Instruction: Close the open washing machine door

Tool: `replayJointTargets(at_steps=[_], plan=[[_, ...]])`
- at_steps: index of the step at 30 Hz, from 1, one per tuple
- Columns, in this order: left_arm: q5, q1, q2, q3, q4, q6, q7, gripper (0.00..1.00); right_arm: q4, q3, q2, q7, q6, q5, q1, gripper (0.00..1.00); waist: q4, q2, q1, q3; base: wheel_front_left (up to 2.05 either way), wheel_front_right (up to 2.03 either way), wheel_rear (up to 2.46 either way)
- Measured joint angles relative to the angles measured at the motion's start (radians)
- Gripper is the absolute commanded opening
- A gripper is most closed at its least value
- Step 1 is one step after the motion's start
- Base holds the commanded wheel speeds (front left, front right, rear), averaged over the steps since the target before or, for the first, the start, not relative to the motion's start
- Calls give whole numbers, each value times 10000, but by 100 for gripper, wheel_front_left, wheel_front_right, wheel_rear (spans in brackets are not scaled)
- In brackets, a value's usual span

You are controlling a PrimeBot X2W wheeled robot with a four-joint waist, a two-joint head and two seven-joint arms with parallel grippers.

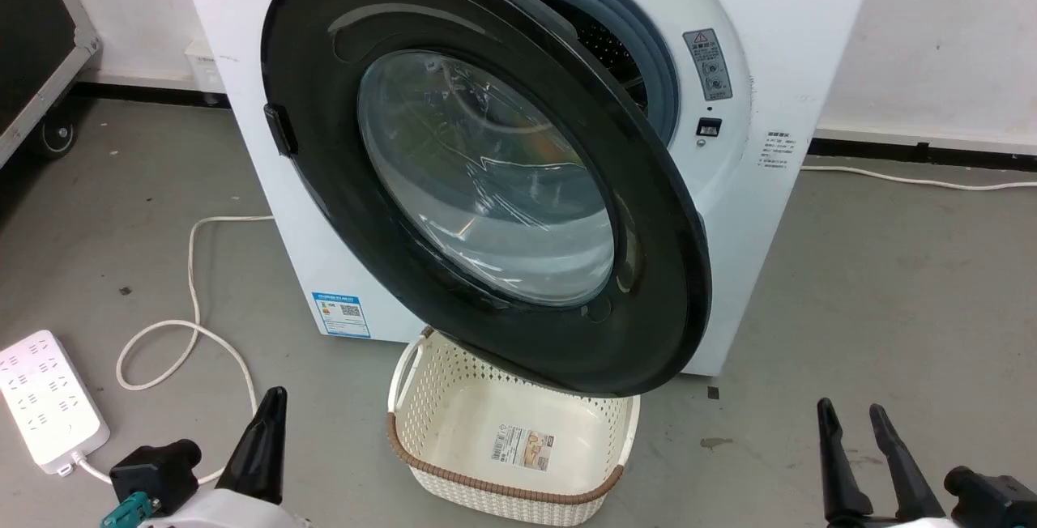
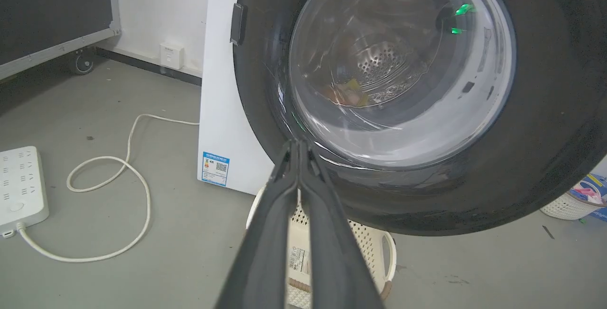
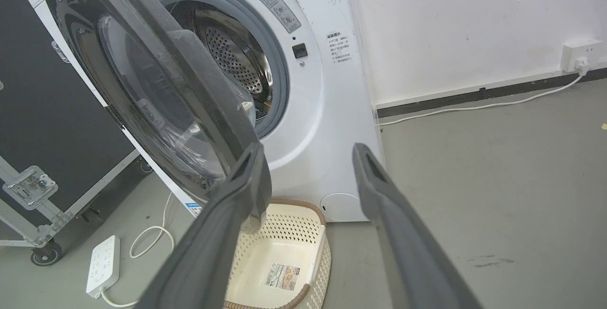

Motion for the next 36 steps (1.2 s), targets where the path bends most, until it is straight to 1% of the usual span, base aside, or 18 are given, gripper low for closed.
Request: replayJointTargets(at_steps=[1,2,5,8,12,14,16,20,23,26,29,36], plan=[[8,0,-6,12,4,2,-4,95,12,-17,0,0,0,-61,0,27,-10,0,0,-1,0,0,0],[40,0,-13,27,2,12,-8,100,27,-21,0,0,0,-119,0,0,-18,0,0,-2,0,0,0],[107,-1,-52,117,-25,42,-13,100,61,-182,2,0,0,-422,0,0,-34,0,1,1,0,0,0],[199,-1,-58,186,-67,84,-15,100,-10,-487,0,0,0,-1177,-7,0,-64,0,0,3,0,0,0],[360,-1,-63,291,-196,136,-15,100,-585,-487,-6,261,0,-1960,-166,0,-94,0,0,18,0,0,0],[412,0,-67,324,-249,178,-15,100,-951,-119,-15,604,0,-2102,-406,0,-99,0,0,39,0,0,0],[451,0,-77,349,-305,199,-15,100,-1250,485,-15,1045,0,-2196,-703,0,-101,0,0,75,0,0,0],[523,-2,-86,385,-441,251,-15,100,-1352,1778,-6,1994,0,-2253,-1236,0,-70,0,1,208,0,0,0],[566,-13,-104,383,-529,249,-15,100,-963,2263,2,2431,2,-2242,-1650,0,17,0,1,349,0,0,0],[625,-54,-100,383,-598,236,-15,100,-359,2403,2,2566,2,-2174,-2073,0,134,0,0,542,0,0,0],[700,-249,-96,397,-654,165,-17,100,314,2332,2,2537,2,-2006,-2537,0,257,1,3,812,0,0,0],[788,-438,-125,621,-704,59,-15,100,1530,1942,0,2075,0,-1860,-3566,0,463,1,3,1345,0,0,0]])
